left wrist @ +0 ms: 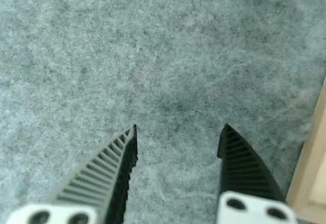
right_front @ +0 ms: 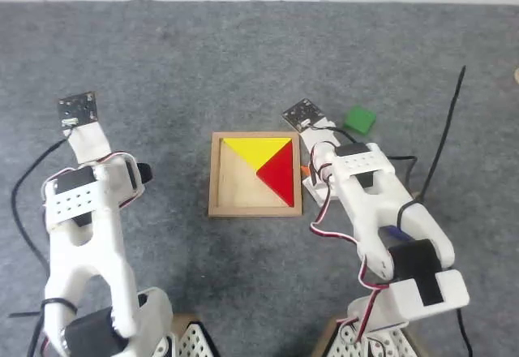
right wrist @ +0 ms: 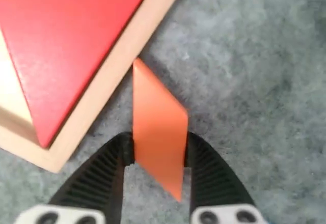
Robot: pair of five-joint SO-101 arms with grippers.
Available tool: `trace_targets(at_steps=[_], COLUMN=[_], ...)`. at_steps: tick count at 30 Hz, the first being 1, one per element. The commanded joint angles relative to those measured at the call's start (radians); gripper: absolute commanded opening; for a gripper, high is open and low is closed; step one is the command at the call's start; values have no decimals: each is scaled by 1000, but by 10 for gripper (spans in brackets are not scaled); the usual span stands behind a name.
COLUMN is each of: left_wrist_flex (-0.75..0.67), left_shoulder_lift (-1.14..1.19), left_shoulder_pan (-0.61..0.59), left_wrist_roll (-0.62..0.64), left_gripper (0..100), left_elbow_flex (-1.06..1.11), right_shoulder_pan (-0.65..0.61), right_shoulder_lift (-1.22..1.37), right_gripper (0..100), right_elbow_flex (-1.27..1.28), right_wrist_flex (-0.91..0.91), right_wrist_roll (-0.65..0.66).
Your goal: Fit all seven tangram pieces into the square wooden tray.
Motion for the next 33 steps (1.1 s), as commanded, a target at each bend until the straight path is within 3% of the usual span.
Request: trace_targets(at_steps=[1,8,13,19,23,29,33], left_wrist_flex=[-20,-20,-20,-20,-20,-20,-20], left_shoulder_lift=[-32,-31,-31,-31,-31,-31,-31], left_shoulder_pan=[2,2,2,2,2,2,2], left_wrist_roll=[8,8,8,8,8,8,8], left_gripper=[250,250,250,250,250,250,250], left_elbow_flex=[-7,-7,-7,-7,-7,-7,-7], right_shoulder_pan=[-8,16,-110,-338,-349,-367,-443], right_shoulder_lift=[-8,-269,-412,-292,-157,5,77], right_gripper=[17,19,17,16,16,16,16], right_elbow_flex=[-37,-54,-52,-81,-170,-311,-373], right_wrist_flex=[-13,127,176,102,88,88,70], right_wrist_roll=[-31,-123,-258,-385,-431,-738,-761])
